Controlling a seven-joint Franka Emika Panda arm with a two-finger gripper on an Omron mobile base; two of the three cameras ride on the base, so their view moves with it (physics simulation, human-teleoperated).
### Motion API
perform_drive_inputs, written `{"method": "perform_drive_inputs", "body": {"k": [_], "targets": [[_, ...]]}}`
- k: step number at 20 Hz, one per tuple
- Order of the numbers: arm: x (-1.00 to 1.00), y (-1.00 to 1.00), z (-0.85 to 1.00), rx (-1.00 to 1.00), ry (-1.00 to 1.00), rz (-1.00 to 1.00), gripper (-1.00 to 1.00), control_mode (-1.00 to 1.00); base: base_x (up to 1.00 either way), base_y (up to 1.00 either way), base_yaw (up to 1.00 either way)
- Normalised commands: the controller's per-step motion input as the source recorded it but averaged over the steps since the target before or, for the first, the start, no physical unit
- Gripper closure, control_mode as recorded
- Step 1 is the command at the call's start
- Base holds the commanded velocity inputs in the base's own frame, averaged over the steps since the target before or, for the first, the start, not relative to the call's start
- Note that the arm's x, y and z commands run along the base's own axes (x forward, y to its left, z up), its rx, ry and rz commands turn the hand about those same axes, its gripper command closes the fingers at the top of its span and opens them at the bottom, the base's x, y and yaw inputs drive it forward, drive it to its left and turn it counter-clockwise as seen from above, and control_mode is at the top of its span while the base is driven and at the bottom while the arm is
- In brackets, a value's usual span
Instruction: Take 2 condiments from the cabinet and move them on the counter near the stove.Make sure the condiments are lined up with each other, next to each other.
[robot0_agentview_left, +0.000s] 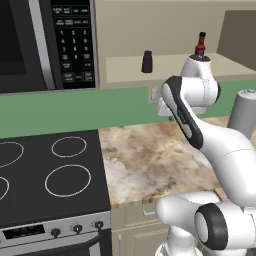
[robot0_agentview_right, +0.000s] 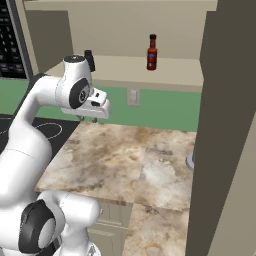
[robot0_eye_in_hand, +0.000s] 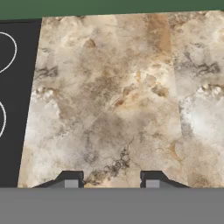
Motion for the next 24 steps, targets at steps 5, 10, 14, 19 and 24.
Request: {"method": "perform_drive_inputs", "body": {"k": [5,10,14,19,24], "targets": [[-0.22,0.01,0.01,0.0,-0.05,0.0,-1.0,-1.0,0.0,0.0,0.0],[-0.4,0.06,0.36,-0.04,-0.43,0.0,-1.0,-1.0,0.0,0.0,0.0],[-0.32,0.02,0.53,-0.08,-0.63,0.0,-1.0,-1.0,0.0,0.0,0.0],[0.03,0.03,0.77,0.0,-0.48,0.01,-1.0,-1.0,0.0,0.0,0.0],[0.24,0.13,0.77,0.03,-0.35,0.04,-1.0,-1.0,0.0,0.0,0.0]]}}
